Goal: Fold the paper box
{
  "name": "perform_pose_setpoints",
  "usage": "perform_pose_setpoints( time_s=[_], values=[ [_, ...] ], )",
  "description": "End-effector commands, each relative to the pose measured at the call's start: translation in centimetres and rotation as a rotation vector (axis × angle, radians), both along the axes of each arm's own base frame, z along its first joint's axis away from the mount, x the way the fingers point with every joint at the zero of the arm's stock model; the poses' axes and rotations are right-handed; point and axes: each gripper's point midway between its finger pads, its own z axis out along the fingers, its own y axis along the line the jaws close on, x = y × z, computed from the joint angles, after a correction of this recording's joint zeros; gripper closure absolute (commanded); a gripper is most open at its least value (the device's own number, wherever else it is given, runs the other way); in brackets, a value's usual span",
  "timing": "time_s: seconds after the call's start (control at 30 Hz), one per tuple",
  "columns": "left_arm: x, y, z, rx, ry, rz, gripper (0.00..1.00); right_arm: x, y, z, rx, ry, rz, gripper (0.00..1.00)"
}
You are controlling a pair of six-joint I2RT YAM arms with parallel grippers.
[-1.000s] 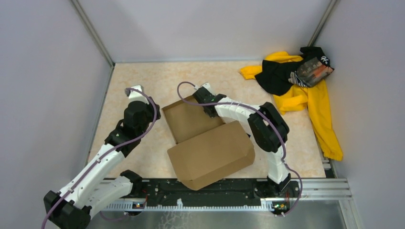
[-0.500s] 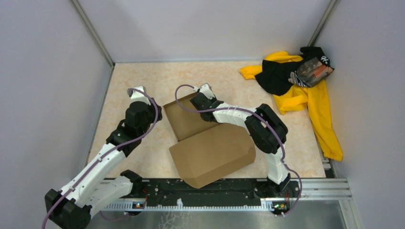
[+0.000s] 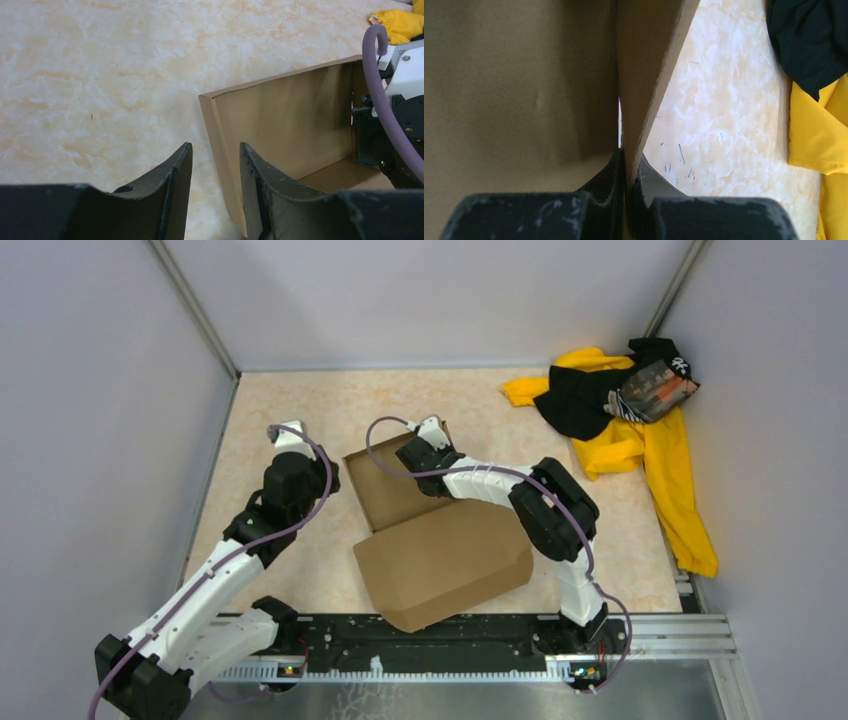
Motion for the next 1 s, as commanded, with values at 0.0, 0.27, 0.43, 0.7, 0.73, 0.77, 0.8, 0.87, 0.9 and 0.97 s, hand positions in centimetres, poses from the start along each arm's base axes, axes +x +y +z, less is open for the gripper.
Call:
perform_pose_setpoints(
  time_s=[0.0, 0.27, 0.43, 0.7, 0.73, 0.77, 0.8, 0.87, 0.9, 0.97],
  values=[
    [0.3, -0.1, 0.5, -0.019, -0.014, 0.004, 0.54, -1.3, -0.8, -3.4, -0.06, 0.098, 0.009, 0.99],
    [0.1, 0.0, 1.1, -0.023, -0.013, 0.003, 0.54, -1.5, 0.4, -1.1, 0.086, 0.142, 0.053, 0.84],
    [0.0, 0.0, 1.1, -0.019, 0.0, 0.0, 0.54, -1.7, 0.6, 0.6, 0.168, 0.153, 0.081, 0.72],
    [-0.2, 0.1, 1.7, -0.015, 0.01, -0.002, 0.55, -1.7, 0.7, 3.0, 0.238, 0.139, 0.114, 0.62],
    [-0.3, 0.1, 2.0, -0.017, 0.006, -0.001, 0.55, -1.8, 0.6, 3.2, 0.251, 0.135, 0.116, 0.61],
    [-0.3, 0.1, 2.1, -0.016, 0.006, -0.001, 0.55, -1.8, 0.5, 3.5, 0.263, 0.128, 0.116, 0.59],
    [-0.3, 0.1, 2.1, -0.017, 0.005, -0.002, 0.55, -1.8, 0.4, 3.8, 0.273, 0.122, 0.118, 0.58],
    [-0.3, 0.1, 2.2, -0.015, 0.008, -0.002, 0.55, -1.8, 0.4, 4.7, 0.306, 0.102, 0.128, 0.55],
    [-0.3, 0.1, 2.3, -0.016, 0.008, -0.004, 0.55, -1.8, 0.3, 5.1, 0.322, 0.094, 0.132, 0.54],
    [-0.3, 0.0, 2.3, -0.019, 0.011, -0.004, 0.56, -1.9, 0.2, 5.8, 0.363, 0.079, 0.14, 0.54]
  ],
)
